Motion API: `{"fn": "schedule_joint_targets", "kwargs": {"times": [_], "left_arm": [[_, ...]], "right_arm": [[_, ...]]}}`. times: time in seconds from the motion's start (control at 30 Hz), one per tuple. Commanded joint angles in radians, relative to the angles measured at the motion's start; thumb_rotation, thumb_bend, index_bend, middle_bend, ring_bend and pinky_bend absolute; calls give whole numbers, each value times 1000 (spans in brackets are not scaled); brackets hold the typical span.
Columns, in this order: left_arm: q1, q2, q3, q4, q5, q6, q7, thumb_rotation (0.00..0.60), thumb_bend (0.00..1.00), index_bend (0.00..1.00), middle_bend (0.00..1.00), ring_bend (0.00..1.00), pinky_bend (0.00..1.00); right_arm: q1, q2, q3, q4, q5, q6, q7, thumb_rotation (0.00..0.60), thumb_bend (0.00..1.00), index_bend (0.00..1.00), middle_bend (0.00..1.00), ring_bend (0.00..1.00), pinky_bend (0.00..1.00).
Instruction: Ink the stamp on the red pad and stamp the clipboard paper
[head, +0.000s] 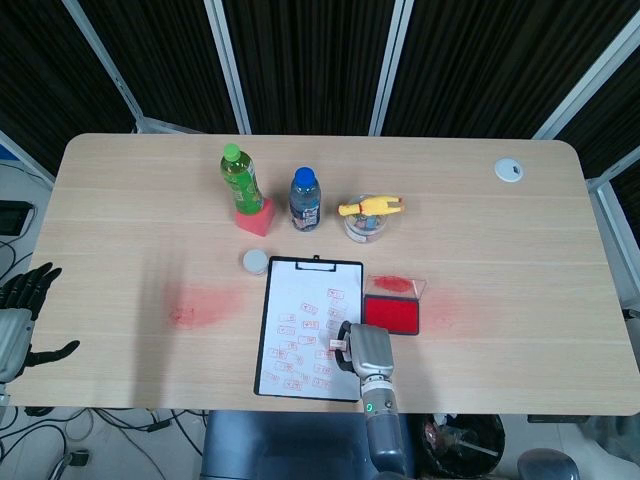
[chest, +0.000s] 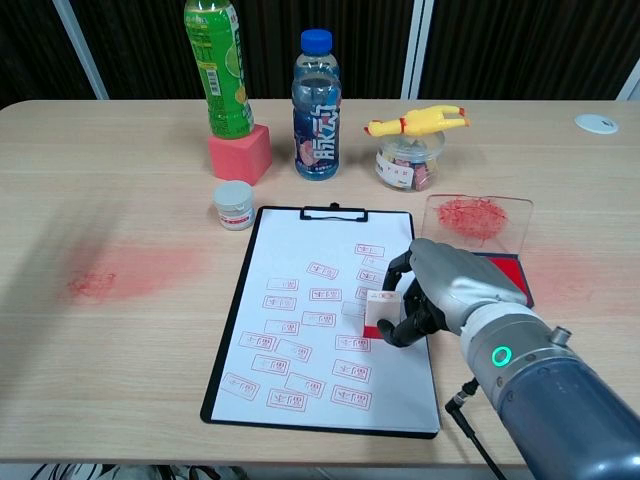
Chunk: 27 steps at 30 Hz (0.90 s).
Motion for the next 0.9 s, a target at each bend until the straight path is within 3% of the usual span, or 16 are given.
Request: {"fn": "schedule_joint_targets", "kwargs": {"times": [0.03,0.33,0.5,0.7,0.9], "left_arm": [[0,0,0,0,0,0,1,600,44,0,0,0,0],[1,-2,0,1,-1,1,10,600,44,0,0,0,0],[3,-6,0,2,-3,6,22,600,44,0,0,0,0],[9,-15,-1,4,-2,22,48,600,44,0,0,0,0],[12,-23,-3,10,2,33,61,600,44,0,0,0,0]], "right_arm": [[2,7,11,-12,-9,3,6,600,596,977,820,893,872],[21,72,64,-104,-68,27,-3,600,596,977,820,893,872],[-3,157,80,-178,-79,55,6,600,596,976,819,893,872],[-60,302,58,-242,-70,37,78,600,596,977,819,893,872],[-94,386,40,-253,-72,22,147,600,595,976,819,893,871]]}}
